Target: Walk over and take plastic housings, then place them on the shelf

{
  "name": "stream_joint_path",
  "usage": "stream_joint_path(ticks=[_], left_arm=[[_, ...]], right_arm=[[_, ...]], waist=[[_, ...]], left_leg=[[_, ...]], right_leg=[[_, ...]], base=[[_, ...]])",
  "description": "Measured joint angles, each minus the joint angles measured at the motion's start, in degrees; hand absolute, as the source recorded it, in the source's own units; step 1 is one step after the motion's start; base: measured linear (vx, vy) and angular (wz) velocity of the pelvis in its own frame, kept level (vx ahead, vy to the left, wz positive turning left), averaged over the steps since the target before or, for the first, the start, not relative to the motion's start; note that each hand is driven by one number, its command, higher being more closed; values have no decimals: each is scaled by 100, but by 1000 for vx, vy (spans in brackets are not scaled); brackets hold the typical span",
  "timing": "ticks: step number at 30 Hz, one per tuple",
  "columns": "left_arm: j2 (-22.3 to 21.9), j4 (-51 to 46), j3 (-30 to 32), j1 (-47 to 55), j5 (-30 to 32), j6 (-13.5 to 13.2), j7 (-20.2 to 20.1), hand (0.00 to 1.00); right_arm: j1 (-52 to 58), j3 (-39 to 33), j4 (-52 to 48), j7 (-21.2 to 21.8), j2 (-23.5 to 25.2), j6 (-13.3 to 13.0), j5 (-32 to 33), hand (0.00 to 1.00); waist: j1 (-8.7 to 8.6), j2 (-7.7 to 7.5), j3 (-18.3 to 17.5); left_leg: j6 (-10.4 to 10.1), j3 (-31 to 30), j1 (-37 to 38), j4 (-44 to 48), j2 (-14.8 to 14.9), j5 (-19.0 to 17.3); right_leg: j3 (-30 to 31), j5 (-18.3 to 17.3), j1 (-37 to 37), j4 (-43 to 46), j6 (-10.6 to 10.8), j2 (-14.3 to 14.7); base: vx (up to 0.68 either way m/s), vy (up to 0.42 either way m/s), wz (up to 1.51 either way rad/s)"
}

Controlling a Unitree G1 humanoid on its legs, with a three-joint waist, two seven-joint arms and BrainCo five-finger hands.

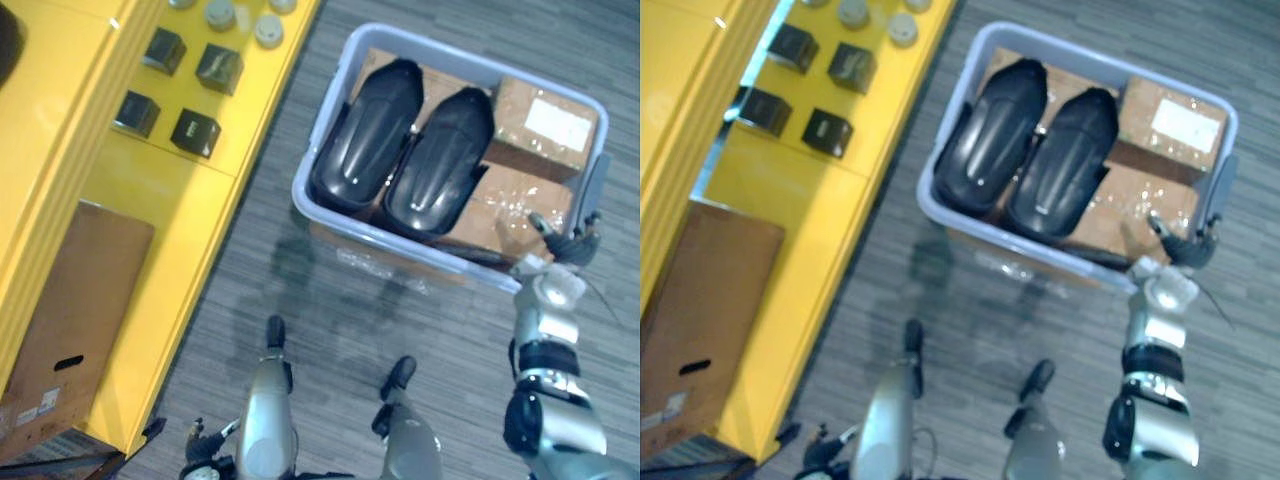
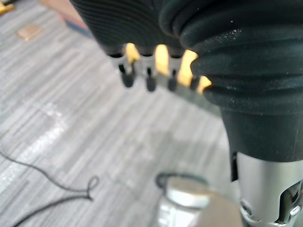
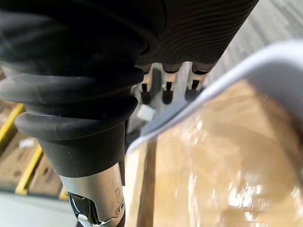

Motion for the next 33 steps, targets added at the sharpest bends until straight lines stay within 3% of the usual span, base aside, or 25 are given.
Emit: stream_joint_path(ticks=[14,22,33], left_arm=[[82,-52,-366,-218,-389,-34,-4,0],[117,-52,-421,-259,-434,-34,5,0],[146,-34,-554,-450,-663,-36,145,0]], right_arm=[[-1335,659,451,-14,6,24,110,0],[-1557,660,344,-263,109,14,104,0],[-2426,657,1515,-393,-46,141,103,0]], waist=[[249,-75,276],[264,-114,299],[277,-108,532]], left_leg=[[0,-80,-45,-23,-3,1],[6,-125,-57,-119,-20,33],[42,-190,-103,-222,19,110]], right_leg=[[-2,46,-16,13,-59,26],[-5,48,-32,13,-61,28],[-8,333,-106,-3,-207,99]], base=[[-27,39,2],[-8,36,4],[-25,49,1]])
